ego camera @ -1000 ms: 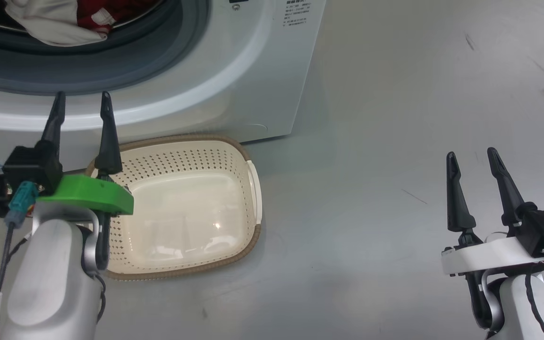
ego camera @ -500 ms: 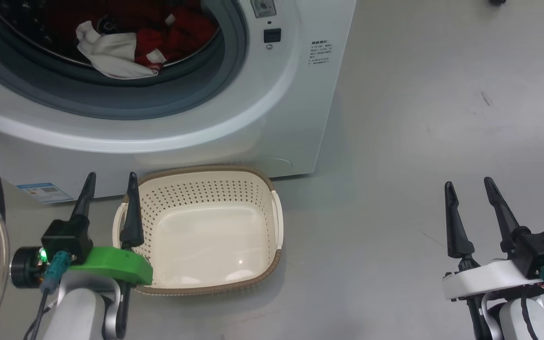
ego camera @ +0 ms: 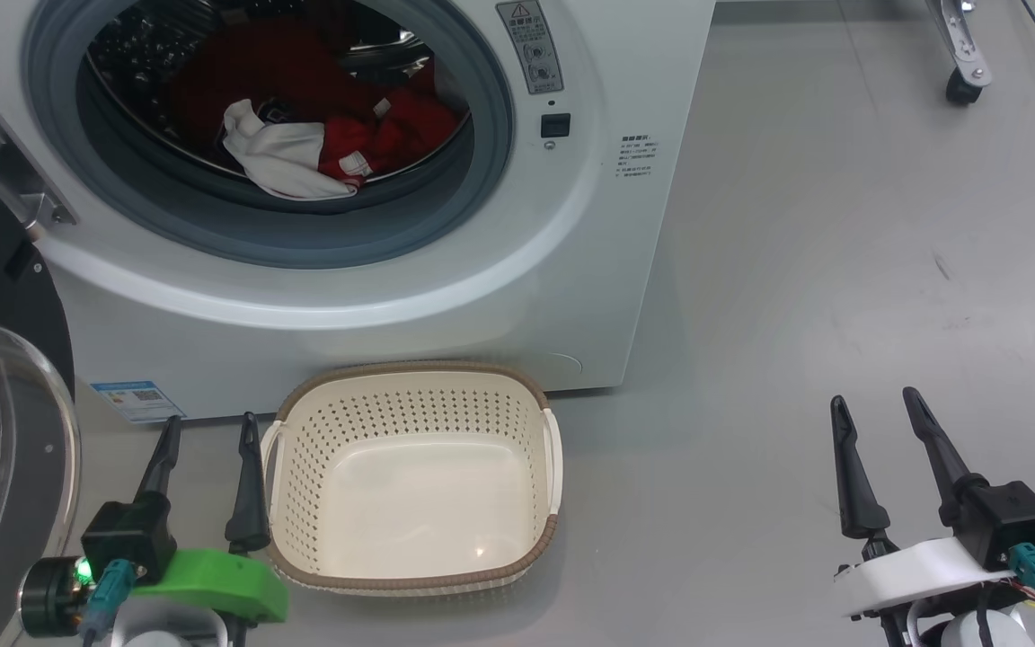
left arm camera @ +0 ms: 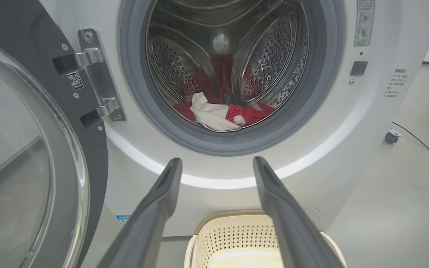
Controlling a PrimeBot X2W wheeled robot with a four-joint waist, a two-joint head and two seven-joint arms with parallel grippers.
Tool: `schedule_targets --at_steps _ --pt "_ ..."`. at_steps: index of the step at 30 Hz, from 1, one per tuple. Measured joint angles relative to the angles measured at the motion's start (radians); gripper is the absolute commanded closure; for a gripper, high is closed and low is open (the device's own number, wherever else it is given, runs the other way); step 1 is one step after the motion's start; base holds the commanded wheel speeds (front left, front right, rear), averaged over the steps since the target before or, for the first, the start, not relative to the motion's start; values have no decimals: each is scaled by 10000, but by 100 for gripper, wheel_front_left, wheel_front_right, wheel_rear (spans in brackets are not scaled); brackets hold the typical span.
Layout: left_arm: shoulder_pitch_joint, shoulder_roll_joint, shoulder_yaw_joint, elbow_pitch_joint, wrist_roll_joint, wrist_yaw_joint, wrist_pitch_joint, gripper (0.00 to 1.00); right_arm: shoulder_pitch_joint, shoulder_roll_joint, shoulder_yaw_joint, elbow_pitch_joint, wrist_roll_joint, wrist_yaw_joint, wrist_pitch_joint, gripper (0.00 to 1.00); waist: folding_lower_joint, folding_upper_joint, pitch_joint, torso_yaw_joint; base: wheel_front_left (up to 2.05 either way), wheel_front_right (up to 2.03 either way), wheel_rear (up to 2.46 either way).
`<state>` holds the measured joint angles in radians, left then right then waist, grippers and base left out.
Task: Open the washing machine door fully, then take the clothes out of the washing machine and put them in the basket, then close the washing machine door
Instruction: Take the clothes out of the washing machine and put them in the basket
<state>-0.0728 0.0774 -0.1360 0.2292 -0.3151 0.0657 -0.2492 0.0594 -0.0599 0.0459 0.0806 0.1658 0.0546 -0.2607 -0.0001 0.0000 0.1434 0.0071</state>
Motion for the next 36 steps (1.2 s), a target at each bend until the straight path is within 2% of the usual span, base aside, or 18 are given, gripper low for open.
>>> schedule_targets --at_steps 36 --pt "988 -6 69 -826 0 98 -2 0 532 84 111 -52 0 -56 0 0 0 0 -504 -106 0 0 0"
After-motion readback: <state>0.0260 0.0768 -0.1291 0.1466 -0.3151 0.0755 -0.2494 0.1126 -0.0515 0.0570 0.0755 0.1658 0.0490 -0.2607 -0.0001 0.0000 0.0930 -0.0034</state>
